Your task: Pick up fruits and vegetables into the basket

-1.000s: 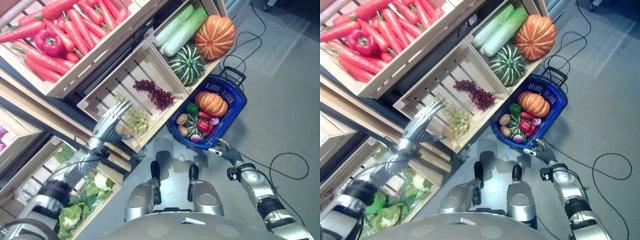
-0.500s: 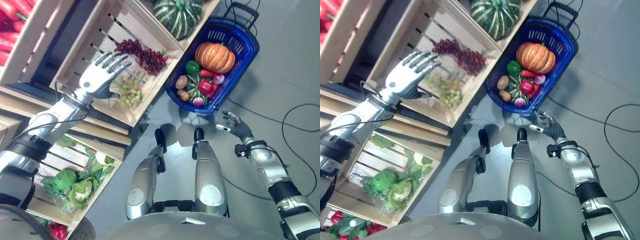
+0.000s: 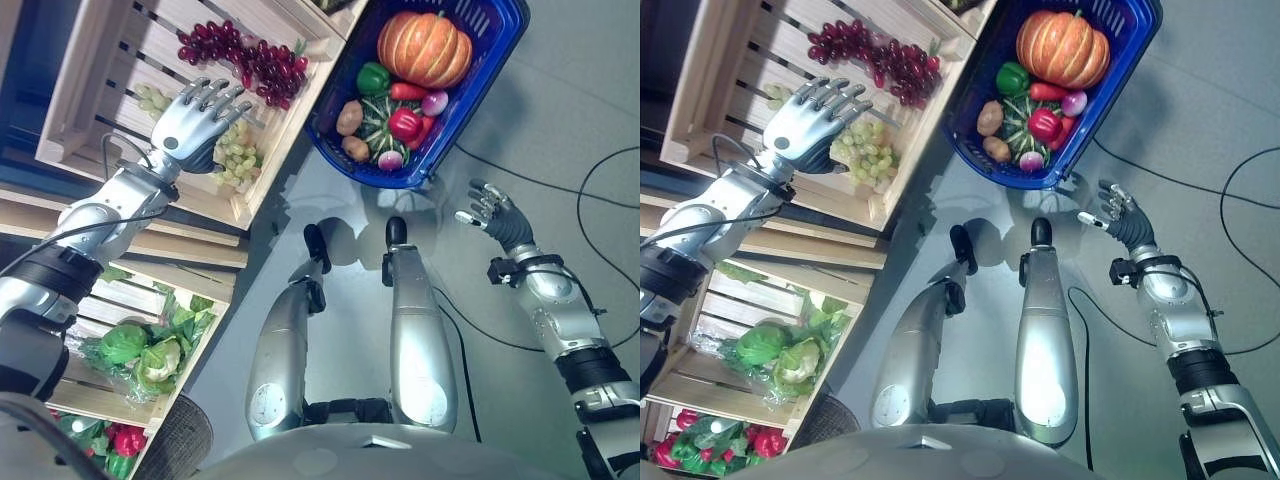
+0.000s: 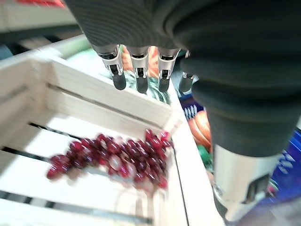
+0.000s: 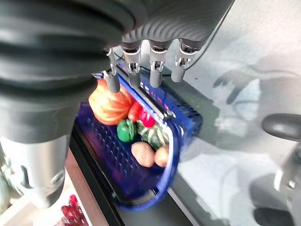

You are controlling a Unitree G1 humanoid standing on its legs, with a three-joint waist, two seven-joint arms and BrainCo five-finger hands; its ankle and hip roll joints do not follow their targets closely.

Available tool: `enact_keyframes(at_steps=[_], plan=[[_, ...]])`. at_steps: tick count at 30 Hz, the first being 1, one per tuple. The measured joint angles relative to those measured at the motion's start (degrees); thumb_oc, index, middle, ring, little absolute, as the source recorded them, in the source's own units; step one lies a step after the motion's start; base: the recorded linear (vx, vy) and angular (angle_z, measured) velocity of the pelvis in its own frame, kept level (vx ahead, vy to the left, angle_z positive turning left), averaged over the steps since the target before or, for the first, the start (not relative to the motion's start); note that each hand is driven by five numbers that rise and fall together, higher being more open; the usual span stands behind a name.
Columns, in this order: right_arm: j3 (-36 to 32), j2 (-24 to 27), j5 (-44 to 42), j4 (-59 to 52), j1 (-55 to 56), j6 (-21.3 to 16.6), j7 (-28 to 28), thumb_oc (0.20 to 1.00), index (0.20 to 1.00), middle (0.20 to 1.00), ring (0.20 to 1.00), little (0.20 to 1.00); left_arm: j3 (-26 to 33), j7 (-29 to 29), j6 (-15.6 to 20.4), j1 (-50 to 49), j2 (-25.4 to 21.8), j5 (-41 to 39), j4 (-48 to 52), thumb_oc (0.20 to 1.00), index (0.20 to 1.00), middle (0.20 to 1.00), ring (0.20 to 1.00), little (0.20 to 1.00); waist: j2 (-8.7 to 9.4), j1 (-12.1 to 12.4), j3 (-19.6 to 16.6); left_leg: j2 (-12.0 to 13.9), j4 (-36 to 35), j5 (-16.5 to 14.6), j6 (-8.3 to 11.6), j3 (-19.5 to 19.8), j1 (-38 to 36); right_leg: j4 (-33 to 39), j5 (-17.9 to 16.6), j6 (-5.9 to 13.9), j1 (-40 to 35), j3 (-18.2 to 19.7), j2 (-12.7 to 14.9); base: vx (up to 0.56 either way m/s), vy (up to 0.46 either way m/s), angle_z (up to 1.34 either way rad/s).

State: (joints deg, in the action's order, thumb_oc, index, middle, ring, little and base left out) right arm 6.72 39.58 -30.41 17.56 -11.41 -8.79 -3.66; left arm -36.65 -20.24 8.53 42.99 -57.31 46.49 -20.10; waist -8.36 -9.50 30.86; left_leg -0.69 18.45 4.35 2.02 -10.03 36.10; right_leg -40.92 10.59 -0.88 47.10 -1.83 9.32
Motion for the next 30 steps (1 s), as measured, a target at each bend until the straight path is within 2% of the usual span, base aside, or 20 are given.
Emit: enact_keyframes(at_steps=[7, 14, 18, 21, 30], plan=[[-2.3, 0.1, -2.5, -1.5, -0.6, 0.0, -0.4, 1.0, 1.0, 1.0, 1.0, 1.0, -0.7, 4.2, -2.9, 1.2, 0.1, -1.6, -3.6, 1.0, 1.0, 1.0, 1.0, 1.0, 0.0, -0.8, 0.0, 1.0, 2.6, -0.8, 0.41, -1.3, 4.6, -1.9, 0.0, -0.51, 5.3, 1.5, -0.7, 0.02, 0.024, -0.12], [-2.7, 0.0, -2.8, -3.2, -1.2, -0.5, -0.7, 1.0, 1.0, 1.0, 1.0, 1.0, -0.7, 1.5, -5.9, 0.8, 1.1, -1.5, -8.3, 1.0, 1.0, 1.0, 1.0, 1.0, -0.01, -0.9, 0.0, 1.8, 5.4, -2.0, 0.8, -1.2, 6.6, -3.6, 0.6, -1.48, 7.0, 1.5, -1.1, 0.03, 0.013, -0.01], [-3.2, 0.1, -2.8, -3.7, -2.4, -1.0, -0.7, 1.0, 1.0, 1.0, 1.0, 1.0, -0.6, 0.2, -8.9, 0.1, 3.3, -1.0, -10.9, 1.0, 1.0, 1.0, 1.0, 1.0, -0.06, -1.1, 0.0, 1.8, 6.3, -2.4, 0.92, -1.4, 7.4, -4.5, 1.1, -1.69, 8.0, 2.0, -1.2, 0.06, 0.021, -0.01], [-3.7, 0.4, -2.8, -4.6, -3.0, -1.3, -0.7, 1.0, 1.0, 1.0, 1.0, 1.0, -0.6, -0.6, -11.5, 0.3, 5.1, 0.4, -13.3, 1.0, 1.0, 1.0, 1.0, 1.0, -0.06, -1.2, 0.0, 2.0, 7.4, -2.7, 0.96, -1.6, 9.5, -5.4, 1.3, -1.45, 10.2, 2.6, -1.2, 0.0, 0.0, 0.0], [-3.7, 0.5, -4.5, -5.0, -2.9, -1.2, -0.7, 1.0, 1.0, 1.0, 1.0, 1.0, -0.6, -0.7, -15.3, 1.5, 6.7, 5.2, -17.5, 1.0, 1.0, 1.0, 1.0, 1.0, -0.04, -1.6, 0.0, 2.6, 9.5, -3.5, 0.97, -1.8, 12.3, -6.2, 1.3, -1.46, 12.5, 2.9, -1.7, 0.0, 0.001, -0.02]])
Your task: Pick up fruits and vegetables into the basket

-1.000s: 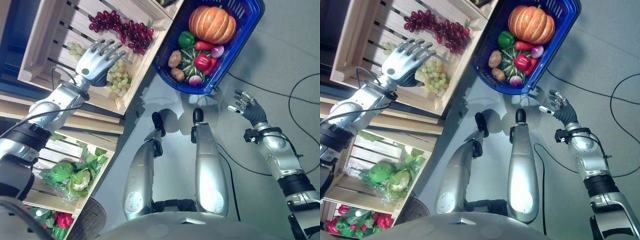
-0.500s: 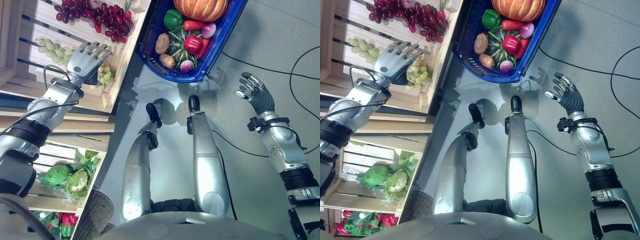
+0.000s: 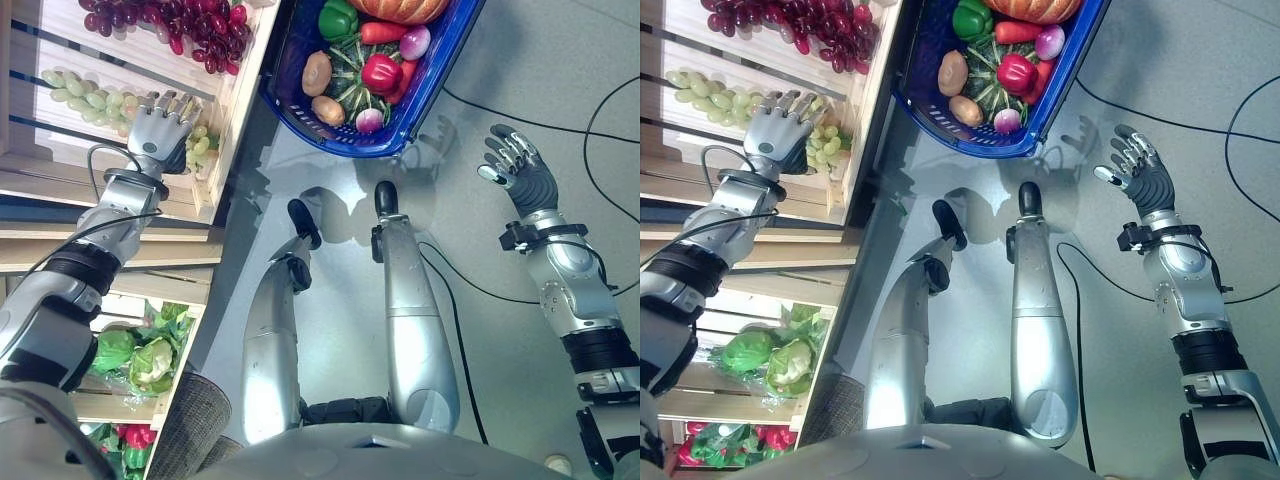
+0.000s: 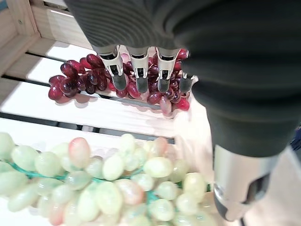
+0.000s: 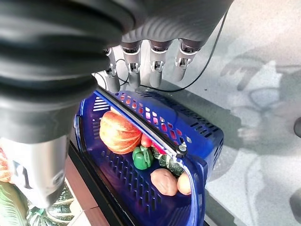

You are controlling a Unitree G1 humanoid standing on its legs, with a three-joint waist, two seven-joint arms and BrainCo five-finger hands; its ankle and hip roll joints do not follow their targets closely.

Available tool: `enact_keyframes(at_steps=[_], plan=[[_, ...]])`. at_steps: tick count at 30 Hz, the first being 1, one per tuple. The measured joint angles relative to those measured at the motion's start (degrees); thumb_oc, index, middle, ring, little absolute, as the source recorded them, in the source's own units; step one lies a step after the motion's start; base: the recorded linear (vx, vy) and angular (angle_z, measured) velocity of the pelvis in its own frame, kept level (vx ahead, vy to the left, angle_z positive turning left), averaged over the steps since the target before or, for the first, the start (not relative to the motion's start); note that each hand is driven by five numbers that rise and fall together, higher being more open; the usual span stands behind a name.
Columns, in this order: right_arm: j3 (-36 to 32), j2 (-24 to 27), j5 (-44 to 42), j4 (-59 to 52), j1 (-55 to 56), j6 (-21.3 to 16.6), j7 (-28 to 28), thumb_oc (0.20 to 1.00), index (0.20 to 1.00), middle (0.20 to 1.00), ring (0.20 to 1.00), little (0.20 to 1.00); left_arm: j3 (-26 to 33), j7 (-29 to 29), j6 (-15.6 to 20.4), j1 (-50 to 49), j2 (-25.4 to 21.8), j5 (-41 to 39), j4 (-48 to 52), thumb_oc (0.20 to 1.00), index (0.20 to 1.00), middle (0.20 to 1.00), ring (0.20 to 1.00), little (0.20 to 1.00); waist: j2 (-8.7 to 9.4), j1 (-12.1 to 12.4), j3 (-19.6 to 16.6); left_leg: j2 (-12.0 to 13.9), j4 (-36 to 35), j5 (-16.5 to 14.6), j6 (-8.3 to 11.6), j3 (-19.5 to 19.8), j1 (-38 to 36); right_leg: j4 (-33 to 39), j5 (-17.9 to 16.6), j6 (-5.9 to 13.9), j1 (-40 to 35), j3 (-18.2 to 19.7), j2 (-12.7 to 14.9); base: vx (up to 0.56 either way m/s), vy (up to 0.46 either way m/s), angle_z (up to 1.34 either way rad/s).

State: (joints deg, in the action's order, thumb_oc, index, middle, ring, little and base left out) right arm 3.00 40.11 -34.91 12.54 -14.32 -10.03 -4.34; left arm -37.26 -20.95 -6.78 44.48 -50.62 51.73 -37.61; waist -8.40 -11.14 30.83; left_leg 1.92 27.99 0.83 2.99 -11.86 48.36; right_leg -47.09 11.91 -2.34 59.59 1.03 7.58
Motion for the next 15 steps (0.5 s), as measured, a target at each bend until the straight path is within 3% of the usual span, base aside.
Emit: enact_keyframes(at_steps=[15], plan=[[0.0, 0.5, -0.8, -2.1, -0.1, -0.5, 0.1, 1.0, 1.0, 1.0, 1.0, 1.0, 0.0, -0.1, -5.9, 0.2, 2.0, 2.4, -5.0, 1.0, 1.0, 1.0, 1.0, 1.0, 0.03, -0.2, 0.0, 0.6, 3.8, -1.8, -0.41, -0.7, 4.7, -1.7, 0.0, 0.05, 4.4, 1.1, -0.3, 0.0, 0.019, -0.02]])
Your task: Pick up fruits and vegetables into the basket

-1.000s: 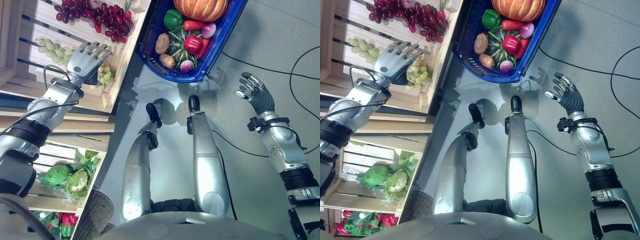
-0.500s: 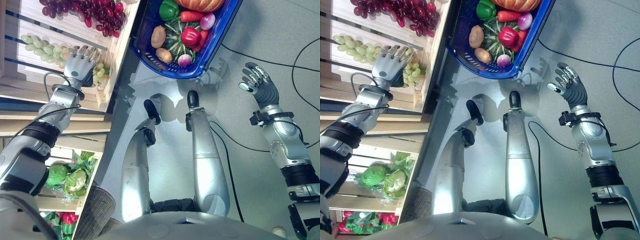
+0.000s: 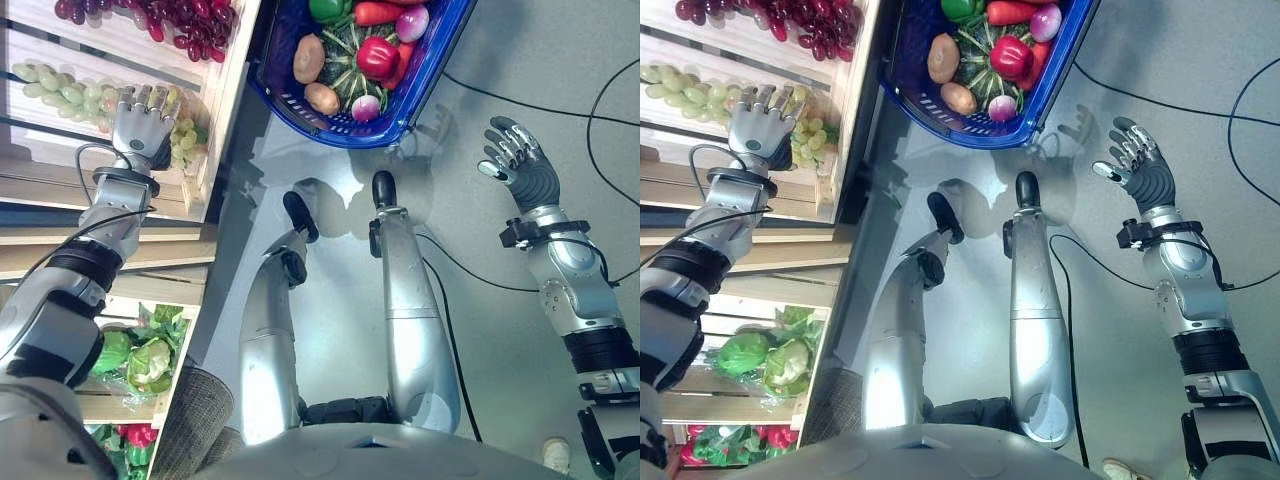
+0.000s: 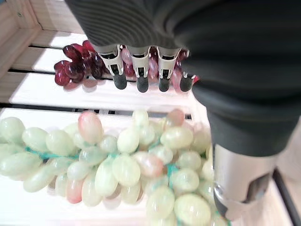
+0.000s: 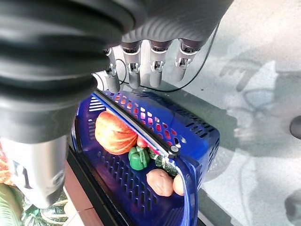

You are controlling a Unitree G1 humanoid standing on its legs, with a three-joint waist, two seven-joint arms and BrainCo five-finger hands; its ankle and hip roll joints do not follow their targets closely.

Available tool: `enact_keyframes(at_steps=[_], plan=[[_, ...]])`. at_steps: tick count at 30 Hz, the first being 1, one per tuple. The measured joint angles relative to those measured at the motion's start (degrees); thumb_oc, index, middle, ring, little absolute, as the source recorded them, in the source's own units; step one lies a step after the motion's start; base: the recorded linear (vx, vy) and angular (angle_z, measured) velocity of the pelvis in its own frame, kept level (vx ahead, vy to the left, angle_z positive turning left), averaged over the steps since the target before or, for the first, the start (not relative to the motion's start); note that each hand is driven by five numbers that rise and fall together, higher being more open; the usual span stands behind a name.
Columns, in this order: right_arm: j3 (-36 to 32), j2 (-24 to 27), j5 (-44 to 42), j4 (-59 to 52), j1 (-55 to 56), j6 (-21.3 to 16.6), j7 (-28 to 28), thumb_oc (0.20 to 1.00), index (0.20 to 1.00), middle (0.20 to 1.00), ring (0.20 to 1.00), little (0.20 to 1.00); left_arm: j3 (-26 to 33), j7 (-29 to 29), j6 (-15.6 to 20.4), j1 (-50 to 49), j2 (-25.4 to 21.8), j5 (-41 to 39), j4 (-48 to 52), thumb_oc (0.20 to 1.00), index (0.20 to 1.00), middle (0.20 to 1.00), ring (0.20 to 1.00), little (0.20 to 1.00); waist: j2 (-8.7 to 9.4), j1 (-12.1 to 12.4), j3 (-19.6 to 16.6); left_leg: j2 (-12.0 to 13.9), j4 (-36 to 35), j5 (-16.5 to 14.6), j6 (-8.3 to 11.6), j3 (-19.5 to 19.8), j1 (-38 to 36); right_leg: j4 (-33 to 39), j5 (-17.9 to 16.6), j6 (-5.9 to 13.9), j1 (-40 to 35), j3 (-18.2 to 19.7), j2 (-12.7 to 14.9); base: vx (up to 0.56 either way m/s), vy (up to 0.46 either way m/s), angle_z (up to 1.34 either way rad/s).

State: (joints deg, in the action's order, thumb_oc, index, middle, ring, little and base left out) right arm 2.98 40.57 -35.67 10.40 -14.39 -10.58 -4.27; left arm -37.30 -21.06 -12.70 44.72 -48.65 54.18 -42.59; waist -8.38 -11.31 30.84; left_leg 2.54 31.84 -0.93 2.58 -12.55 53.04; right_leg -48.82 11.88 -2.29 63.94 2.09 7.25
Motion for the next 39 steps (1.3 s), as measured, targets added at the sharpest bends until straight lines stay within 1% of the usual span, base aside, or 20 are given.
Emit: enact_keyframes(at_steps=[2, 5, 8, 10, 15, 18, 21, 26, 32, 35, 39], plan=[[0.0, 0.1, -0.4, -0.2, 0.0, -0.3, 0.0, 1.0, 1.0, 1.0, 1.0, 1.0, 0.0, 0.1, -0.9, -0.4, 0.1, 0.5, -0.1, 1.0, 1.0, 1.0, 1.0, 1.0, 0.0, -0.1, 0.0, 0.1, 0.1, 0.0, 0.01, 0.0, 0.7, -0.1, 0.0, 0.0, 0.7, 0.0, 0.0, 0.0, 0.0, 0.0], [0.0, 0.5, -0.4, -0.3, 0.0, -0.8, 0.0, 1.0, 1.0, 1.0, 1.0, 1.0, 0.0, 0.2, -1.0, -0.4, 0.5, 2.2, -0.6, 1.0, 1.0, 1.0, 1.0, 1.0, 0.0, -0.2, 0.0, 0.3, 0.9, -0.3, 0.02, 0.0, 1.8, -0.4, 0.0, 0.0, 1.7, 0.0, -0.2, 0.0, 0.005, -0.01], [0.0, 0.8, -1.4, -0.4, -0.1, -0.9, 0.0, 1.0, 1.0, 1.0, 1.0, 1.0, 0.0, 0.1, -1.2, -0.3, 0.7, 2.3, -1.0, 1.0, 1.0, 1.0, 1.0, 1.0, 0.0, -0.3, 0.0, 0.3, 1.0, -0.4, -0.02, -0.1, 2.1, -0.4, 0.0, -0.01, 2.0, 0.1, -0.2, 0.0, 0.012, 0.0], [0.0, 1.0, -1.5, -1.2, -0.2, -1.2, 0.0, 1.0, 1.0, 1.0, 1.0, 1.0, 0.0, -0.2, -2.4, -0.2, 0.7, 2.2, -1.2, 1.0, 1.0, 1.0, 1.0, 1.0, 0.0, -0.4, 0.0, 0.3, 1.0, -0.4, -0.01, -0.2, 2.5, -0.4, 0.0, 0.0, 2.4, 0.2, -0.2, 0.0, 0.031, -0.01], [0.0, 0.9, -1.6, -1.5, -1.7, -1.3, 0.1, 1.0, 1.0, 1.0, 1.0, 1.0, 0.0, -1.2, -3.3, -0.2, 0.7, 2.2, -2.0, 1.0, 1.0, 1.0, 1.0, 1.0, 0.0, -0.7, 0.0, 0.4, 1.0, -0.5, -0.02, -0.5, 3.1, -0.5, -0.1, -0.15, 3.2, 0.5, -0.3, 0.0, 0.006, 0.0], [0.0, 1.2, -1.8, -1.8, -2.2, -2.3, 0.1, 1.0, 1.0, 1.0, 1.0, 1.0, 0.0, -1.8, -4.3, 0.1, 0.8, 2.2, -2.8, 1.0, 1.0, 1.0, 1.0, 1.0, 0.0, -0.8, 0.0, 0.4, 1.2, -0.6, -0.05, -0.7, 3.7, -0.6, -0.1, -0.13, 4.0, 0.7, -0.3, 0.0, 0.0, 0.0], [0.0, 1.3, -2.6, -1.8, -2.3, -2.5, 0.2, 1.0, 1.0, 1.0, 1.0, 1.0, 0.0, -2.6, -4.8, 0.9, 1.0, 2.2, -3.9, 1.0, 1.0, 1.0, 1.0, 1.0, 0.0, -0.8, 0.0, 0.6, 2.2, -1.0, -0.07, -0.7, 4.9, -1.2, -0.1, -0.16, 5.0, 0.8, -0.4, 0.0, 0.009, -0.01], [0.0, 1.5, -2.7, -1.9, -2.6, -2.8, 0.1, 1.0, 1.0, 1.0, 1.0, 1.0, 0.0, -3.4, -6.0, 1.5, 1.2, 1.9, -4.4, 1.0, 1.0, 1.0, 1.0, 1.0, 0.0, -0.7, 0.0, 1.3, 4.8, -2.3, -0.32, -1.3, 6.9, -2.3, 0.0, 0.09, 6.7, 1.6, -1.0, 0.01, 0.025, -0.07], [0.0, 1.8, -2.8, -1.9, -4.5, -3.1, 0.1, 1.0, 1.0, 1.0, 1.0, 1.0, 0.0, -3.3, -6.7, 2.7, 1.8, 0.8, -5.7, 1.0, 1.0, 1.0, 1.0, 1.0, 0.0, -1.2, 0.0, 1.4, 5.0, -2.3, -0.32, -1.4, 7.5, -2.4, 0.0, 0.17, 7.4, 1.8, -1.1, 0.0, 0.004, -0.01], [0.0, 2.2, -3.8, -1.9, -4.7, -3.2, 0.2, 1.0, 1.0, 1.0, 1.0, 1.0, 0.0, -3.3, -7.2, 3.2, 1.9, -0.3, -6.2, 1.0, 1.0, 1.0, 1.0, 1.0, 0.0, -1.2, 0.0, 1.4, 5.4, -2.4, -0.26, -1.4, 8.3, -2.8, -0.2, -0.14, 8.3, 1.9, -1.1, 0.0, 0.0, 0.0], [0.0, 2.7, -3.8, -1.9, -5.6, -3.2, 0.2, 1.0, 1.0, 1.0, 1.0, 1.0, 0.0, -3.4, -7.5, 3.8, 2.1, -1.4, -6.4, 1.0, 1.0, 1.0, 1.0, 1.0, 0.0, -1.1, 0.0, 1.4, 5.9, -2.7, -0.25, -1.5, 8.9, -3.2, -0.1, -0.07, 9.0, 2.2, -1.2, 0.0, 0.005, -0.01]])
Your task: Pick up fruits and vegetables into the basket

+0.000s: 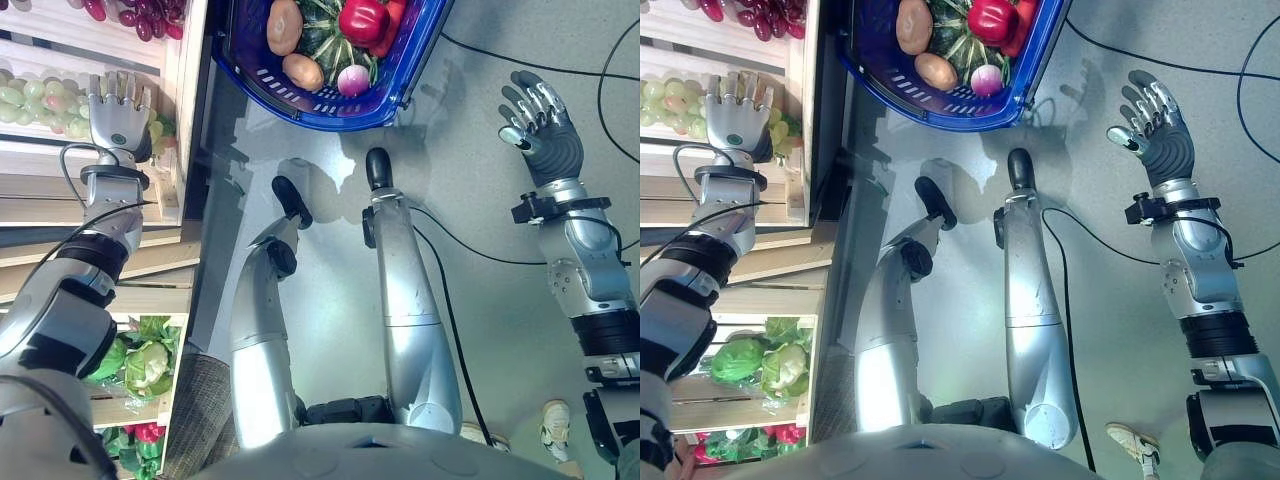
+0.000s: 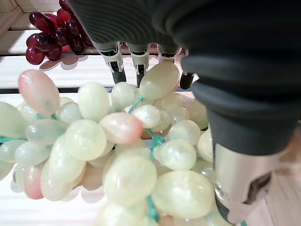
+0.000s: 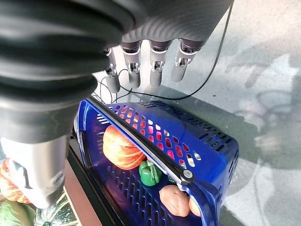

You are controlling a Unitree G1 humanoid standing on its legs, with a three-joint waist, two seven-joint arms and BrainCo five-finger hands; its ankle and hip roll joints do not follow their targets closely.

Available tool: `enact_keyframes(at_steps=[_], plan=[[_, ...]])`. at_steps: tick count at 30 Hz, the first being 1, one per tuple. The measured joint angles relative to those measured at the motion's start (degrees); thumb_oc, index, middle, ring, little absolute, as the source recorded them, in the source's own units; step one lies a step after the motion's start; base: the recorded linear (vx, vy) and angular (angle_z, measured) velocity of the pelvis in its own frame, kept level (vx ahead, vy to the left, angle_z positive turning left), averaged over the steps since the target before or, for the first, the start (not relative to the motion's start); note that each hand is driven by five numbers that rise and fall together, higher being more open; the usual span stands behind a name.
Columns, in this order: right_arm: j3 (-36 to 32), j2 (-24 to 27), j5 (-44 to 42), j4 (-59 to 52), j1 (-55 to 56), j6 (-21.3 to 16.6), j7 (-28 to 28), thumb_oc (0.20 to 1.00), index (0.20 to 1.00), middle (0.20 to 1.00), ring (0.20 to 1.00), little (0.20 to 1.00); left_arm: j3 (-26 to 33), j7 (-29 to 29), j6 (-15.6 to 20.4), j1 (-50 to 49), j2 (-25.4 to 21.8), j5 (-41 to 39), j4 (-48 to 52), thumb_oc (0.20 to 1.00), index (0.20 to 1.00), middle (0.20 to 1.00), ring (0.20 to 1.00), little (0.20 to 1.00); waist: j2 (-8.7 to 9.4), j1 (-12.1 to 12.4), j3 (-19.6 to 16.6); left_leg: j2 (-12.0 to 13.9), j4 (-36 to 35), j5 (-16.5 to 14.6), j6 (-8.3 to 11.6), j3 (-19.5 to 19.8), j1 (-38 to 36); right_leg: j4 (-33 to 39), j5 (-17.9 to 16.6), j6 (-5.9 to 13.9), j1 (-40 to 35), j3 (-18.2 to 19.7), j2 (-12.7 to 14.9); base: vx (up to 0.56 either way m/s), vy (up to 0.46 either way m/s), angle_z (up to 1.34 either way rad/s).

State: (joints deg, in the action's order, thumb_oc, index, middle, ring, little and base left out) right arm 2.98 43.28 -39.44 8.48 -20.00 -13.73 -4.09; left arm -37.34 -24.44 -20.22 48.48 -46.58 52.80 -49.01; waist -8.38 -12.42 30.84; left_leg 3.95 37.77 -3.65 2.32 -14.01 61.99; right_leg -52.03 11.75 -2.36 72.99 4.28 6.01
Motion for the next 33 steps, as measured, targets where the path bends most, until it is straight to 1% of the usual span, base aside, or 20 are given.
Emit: enact_keyframes(at_steps=[6, 14, 15, 16, 25, 33], plan=[[0.0, 0.9, 0.0, 0.0, -0.9, 0.0, 0.1, 1.0, 1.0, 1.0, 1.0, 1.0, 0.0, -0.1, -2.0, 0.6, 0.3, -0.4, -0.1, 1.0, 1.0, 1.0, 1.0, 1.0, 0.0, 0.0, 0.0, 0.0, 0.3, 0.0, 0.03, 0.0, 1.1, -0.3, 0.1, 0.24, 1.1, 0.1, -0.1, 0.0, 0.0, 0.0], [0.0, 1.4, -0.1, -0.2, -2.2, 0.0, 0.4, 1.0, 1.0, 1.0, 1.0, 1.0, 0.0, -0.6, -3.8, 1.9, 0.7, -2.3, -0.2, 1.0, 1.0, 1.0, 1.0, 1.0, -0.01, 0.1, 0.0, 0.2, 1.0, -0.1, 0.1, 0.1, 3.0, -0.8, 0.0, 0.02, 3.0, 0.2, -0.3, 0.0, 0.0, 0.0], [0.1, 1.4, -0.1, -0.2, -2.4, 0.0, 0.4, 1.0, 1.0, 1.0, 1.0, 1.0, 0.0, -0.6, -3.8, 2.1, 1.0, -2.3, -0.2, 0.485, 0.485, 0.485, 0.485, 0.485, -0.01, 0.3, 0.0, 0.2, 1.1, -0.1, 0.11, 0.1, 3.0, -0.9, 0.0, 0.02, 3.0, 0.2, -0.3, 0.0, 0.0, 0.0], [0.1, 1.4, 0.0, -0.3, -2.7, 0.0, 0.4, 1.0, 1.0, 1.0, 1.0, 1.0, -0.1, -0.5, -3.8, 2.1, 1.1, -2.5, -0.2, 0.2, 0.2, 0.2, 0.2, 0.2, -0.01, 0.4, 0.0, 0.3, 1.1, -0.1, 0.12, 0.1, 3.0, -0.9, 0.0, 0.1, 3.0, 0.2, -0.4, 0.0, 0.0, 0.0], [0.1, 1.6, 0.0, -1.9, -3.3, 0.0, 0.4, 1.0, 1.0, 1.0, 1.0, 1.0, 0.1, -1.7, -3.8, 3.4, 1.7, -5.0, 0.0, 0.2, 0.2, 0.2, 0.2, 0.2, -0.02, 0.3, 0.0, 0.3, 0.9, -0.1, 0.15, 0.1, 2.8, -0.8, 0.1, 0.23, 3.0, 0.3, -0.4, 0.0, 0.0, 0.0], [0.2, 1.6, 0.1, -2.1, -2.8, 0.0, 0.6, 1.0, 1.0, 1.0, 1.0, 1.0, 0.2, -3.4, -2.8, 2.8, 2.5, -13.2, 0.0, 0.2, 0.2, 0.2, 0.2, 0.2, -0.02, 0.5, 0.0, 0.3, 0.8, -0.1, 0.22, 0.3, 1.6, -0.7, 0.1, 0.16, 1.6, 0.1, -0.3, 0.0, 0.0, 0.0]])
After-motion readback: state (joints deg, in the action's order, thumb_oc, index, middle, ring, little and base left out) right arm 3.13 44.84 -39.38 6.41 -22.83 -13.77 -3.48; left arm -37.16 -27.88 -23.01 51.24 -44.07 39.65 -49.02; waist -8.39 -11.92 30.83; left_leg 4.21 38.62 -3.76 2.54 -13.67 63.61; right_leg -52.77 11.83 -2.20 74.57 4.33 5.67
